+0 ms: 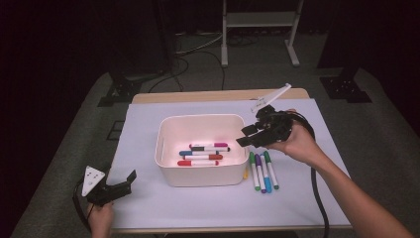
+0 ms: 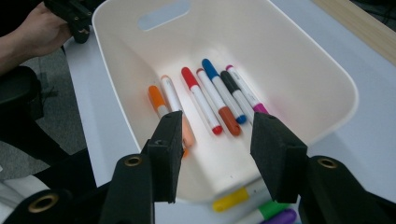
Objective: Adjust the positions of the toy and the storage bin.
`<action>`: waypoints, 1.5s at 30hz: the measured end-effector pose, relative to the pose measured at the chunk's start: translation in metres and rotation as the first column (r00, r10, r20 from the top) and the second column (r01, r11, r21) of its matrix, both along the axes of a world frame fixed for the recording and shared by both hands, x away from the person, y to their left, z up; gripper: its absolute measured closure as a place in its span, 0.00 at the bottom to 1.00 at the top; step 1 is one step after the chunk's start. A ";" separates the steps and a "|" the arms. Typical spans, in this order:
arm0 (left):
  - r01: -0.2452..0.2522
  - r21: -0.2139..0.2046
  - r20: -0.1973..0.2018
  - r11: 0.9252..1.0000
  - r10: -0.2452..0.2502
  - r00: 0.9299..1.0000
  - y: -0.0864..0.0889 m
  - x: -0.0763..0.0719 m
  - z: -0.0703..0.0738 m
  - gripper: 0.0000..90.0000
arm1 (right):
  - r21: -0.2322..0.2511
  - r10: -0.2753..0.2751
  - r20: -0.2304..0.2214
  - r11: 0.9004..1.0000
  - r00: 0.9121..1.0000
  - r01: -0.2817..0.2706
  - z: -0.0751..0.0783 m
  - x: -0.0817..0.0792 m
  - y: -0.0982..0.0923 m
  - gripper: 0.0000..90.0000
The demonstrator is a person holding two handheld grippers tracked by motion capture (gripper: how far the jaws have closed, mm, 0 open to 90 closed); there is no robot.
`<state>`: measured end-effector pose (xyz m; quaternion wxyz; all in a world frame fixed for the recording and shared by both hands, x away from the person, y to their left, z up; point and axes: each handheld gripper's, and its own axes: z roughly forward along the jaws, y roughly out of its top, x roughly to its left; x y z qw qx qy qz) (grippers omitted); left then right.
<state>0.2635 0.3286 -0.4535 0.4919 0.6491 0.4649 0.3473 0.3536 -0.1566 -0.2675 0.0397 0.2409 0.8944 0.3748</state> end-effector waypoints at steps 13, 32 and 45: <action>-0.002 0.012 0.003 1.000 0.002 1.000 -0.001 0.000 0.000 0.01 | -0.005 -0.119 -0.024 0.993 0.993 0.119 -0.039 -0.012 -0.056 0.55; 0.000 0.014 0.005 1.000 0.000 1.000 -0.001 -0.001 0.000 0.01 | -0.097 -0.279 -0.083 0.958 0.957 0.270 -0.131 -0.005 -0.074 0.53; 0.001 0.011 0.005 1.000 -0.001 1.000 0.000 -0.001 0.000 0.01 | -0.209 -0.399 -0.059 0.901 0.915 0.380 -0.167 -0.003 -0.082 0.60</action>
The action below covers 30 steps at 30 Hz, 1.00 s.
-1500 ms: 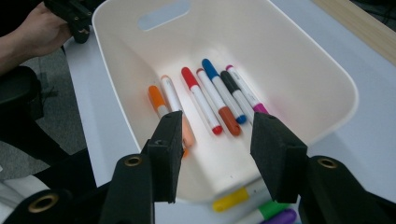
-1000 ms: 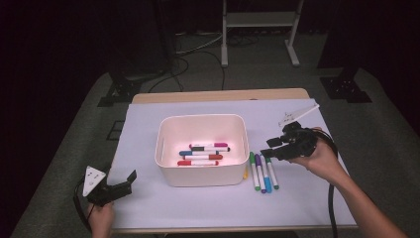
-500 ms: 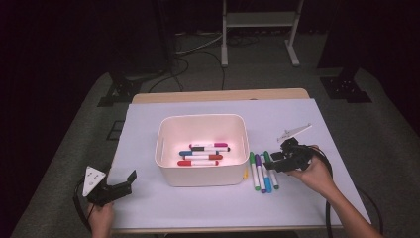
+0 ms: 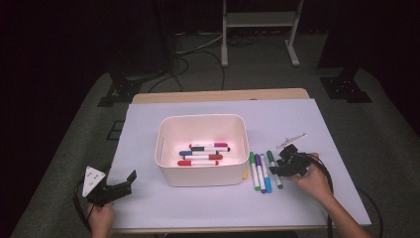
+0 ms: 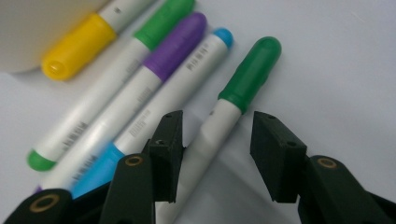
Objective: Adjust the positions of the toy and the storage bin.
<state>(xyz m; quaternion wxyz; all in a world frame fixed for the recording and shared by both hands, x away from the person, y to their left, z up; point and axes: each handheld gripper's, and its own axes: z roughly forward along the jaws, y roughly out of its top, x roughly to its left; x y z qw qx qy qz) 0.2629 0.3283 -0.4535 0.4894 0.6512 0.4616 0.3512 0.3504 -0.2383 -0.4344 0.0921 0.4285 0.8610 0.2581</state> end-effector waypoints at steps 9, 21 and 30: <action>-0.001 0.003 -0.001 1.000 0.001 1.000 0.000 0.000 0.000 0.01 | -0.034 -0.074 0.040 0.997 0.996 0.076 -0.002 -0.011 -0.023 0.76; -0.002 0.002 -0.002 1.000 0.002 1.000 0.000 0.000 0.000 0.01 | 0.029 -0.111 -0.005 0.993 0.994 0.112 0.003 -0.012 -0.042 0.84; -0.002 0.005 -0.001 1.000 0.002 1.000 -0.001 0.000 0.000 0.01 | 0.165 -0.075 -0.008 0.983 0.997 0.075 0.037 -0.020 -0.054 0.85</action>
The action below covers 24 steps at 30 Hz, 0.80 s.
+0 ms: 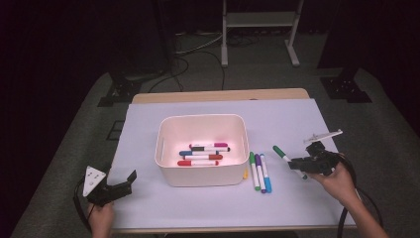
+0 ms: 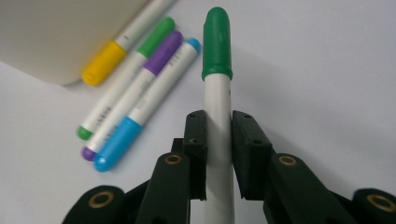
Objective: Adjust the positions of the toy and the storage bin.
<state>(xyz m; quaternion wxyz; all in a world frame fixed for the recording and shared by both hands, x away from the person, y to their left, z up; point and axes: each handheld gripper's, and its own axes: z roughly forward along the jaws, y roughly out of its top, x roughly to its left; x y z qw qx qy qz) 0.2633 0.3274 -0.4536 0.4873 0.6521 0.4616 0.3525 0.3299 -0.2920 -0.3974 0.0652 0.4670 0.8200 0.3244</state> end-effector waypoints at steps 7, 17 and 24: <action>0.000 0.000 0.000 1.000 0.000 1.000 0.000 0.000 0.000 0.01 | 0.043 0.042 0.026 0.998 0.999 -0.043 0.031 -0.005 0.003 0.84; 0.000 0.000 0.000 1.000 0.000 1.000 0.000 0.000 0.000 0.01 | 0.082 0.098 0.083 0.991 0.992 -0.105 0.088 -0.007 0.015 0.84; 0.002 0.001 -0.003 1.000 -0.002 1.000 0.000 0.000 0.000 0.01 | 0.097 0.158 0.118 0.981 0.980 -0.169 0.123 -0.006 0.031 0.84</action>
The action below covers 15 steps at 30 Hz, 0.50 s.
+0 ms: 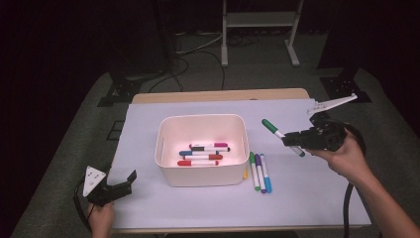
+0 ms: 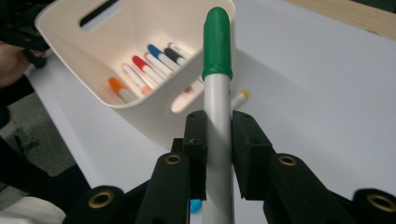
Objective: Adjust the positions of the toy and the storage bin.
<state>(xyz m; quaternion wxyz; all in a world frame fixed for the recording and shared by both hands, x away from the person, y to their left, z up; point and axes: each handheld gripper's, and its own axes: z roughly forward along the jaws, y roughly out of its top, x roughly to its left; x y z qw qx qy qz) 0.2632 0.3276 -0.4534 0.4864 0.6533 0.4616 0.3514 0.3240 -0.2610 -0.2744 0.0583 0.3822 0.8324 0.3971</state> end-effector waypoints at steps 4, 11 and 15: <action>0.000 -0.001 0.000 1.000 0.000 1.000 0.000 0.000 0.000 0.01 | 0.002 0.038 0.012 0.999 0.999 -0.038 0.016 0.001 0.015 0.84; 0.002 -0.002 -0.001 1.000 -0.002 1.000 0.000 0.000 0.000 0.01 | 0.011 0.115 0.018 0.993 0.993 -0.116 0.033 0.005 0.042 0.84; 0.002 -0.002 -0.002 1.000 -0.002 1.000 0.000 0.000 0.000 0.01 | 0.011 0.163 0.018 0.987 0.986 -0.163 0.041 0.007 0.060 0.84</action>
